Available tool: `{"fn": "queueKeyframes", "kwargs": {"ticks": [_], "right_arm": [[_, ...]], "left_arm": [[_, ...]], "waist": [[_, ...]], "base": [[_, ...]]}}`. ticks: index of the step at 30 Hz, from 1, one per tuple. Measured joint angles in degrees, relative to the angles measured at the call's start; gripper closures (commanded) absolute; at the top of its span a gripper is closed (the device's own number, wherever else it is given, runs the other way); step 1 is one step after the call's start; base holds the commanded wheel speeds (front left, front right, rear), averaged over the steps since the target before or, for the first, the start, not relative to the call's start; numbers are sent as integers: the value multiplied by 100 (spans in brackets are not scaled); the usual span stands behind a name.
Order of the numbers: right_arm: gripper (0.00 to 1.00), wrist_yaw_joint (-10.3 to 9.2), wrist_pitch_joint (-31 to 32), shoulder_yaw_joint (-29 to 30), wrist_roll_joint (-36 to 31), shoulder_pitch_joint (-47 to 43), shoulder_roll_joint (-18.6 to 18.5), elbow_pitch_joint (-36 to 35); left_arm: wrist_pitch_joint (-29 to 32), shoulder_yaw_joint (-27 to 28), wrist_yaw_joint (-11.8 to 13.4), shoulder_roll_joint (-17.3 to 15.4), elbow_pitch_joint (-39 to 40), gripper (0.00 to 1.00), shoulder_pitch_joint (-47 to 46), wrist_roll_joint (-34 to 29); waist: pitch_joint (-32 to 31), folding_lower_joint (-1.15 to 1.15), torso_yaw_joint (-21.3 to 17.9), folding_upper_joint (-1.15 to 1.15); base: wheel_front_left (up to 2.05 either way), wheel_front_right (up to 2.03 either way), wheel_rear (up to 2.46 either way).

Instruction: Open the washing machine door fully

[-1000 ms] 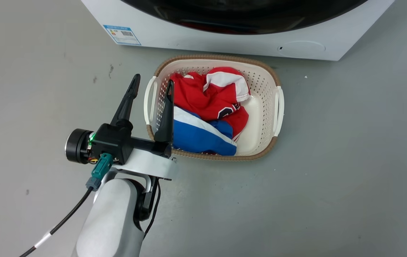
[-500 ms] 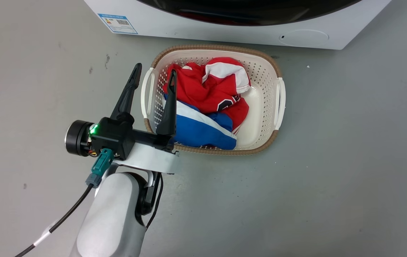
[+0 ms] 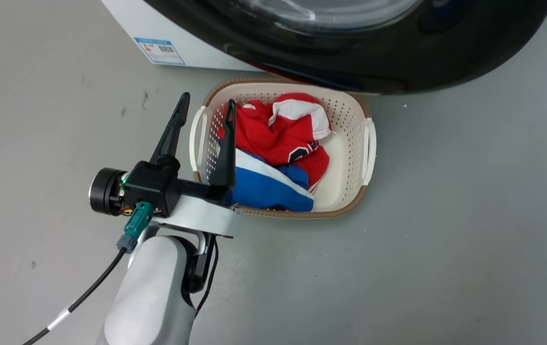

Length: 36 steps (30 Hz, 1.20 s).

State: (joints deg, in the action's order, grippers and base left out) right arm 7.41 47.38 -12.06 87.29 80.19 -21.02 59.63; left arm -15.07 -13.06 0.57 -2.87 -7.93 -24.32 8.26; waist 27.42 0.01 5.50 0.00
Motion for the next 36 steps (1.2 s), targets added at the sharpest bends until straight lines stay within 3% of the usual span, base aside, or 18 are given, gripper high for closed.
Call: {"fn": "queueKeyframes", "kwargs": {"ticks": [10,19,36], "right_arm": [[100,0,781,-270,37,-926,41,-600],[100,-1,1328,-557,132,-2125,294,-1615],[100,0,1482,-1031,191,-3701,851,-3108]], "left_arm": [[0,18,-36,1,-157,0,276,7],[0,58,-107,1,-312,0,664,4],[0,-97,-125,2,-499,0,1186,190]], "waist": [[-522,-1,-35,0],[-1082,-1,-17,0],[-1965,-1,345,0]], "base": [[0,0,0],[0,0,0],[0,0,0]]}}
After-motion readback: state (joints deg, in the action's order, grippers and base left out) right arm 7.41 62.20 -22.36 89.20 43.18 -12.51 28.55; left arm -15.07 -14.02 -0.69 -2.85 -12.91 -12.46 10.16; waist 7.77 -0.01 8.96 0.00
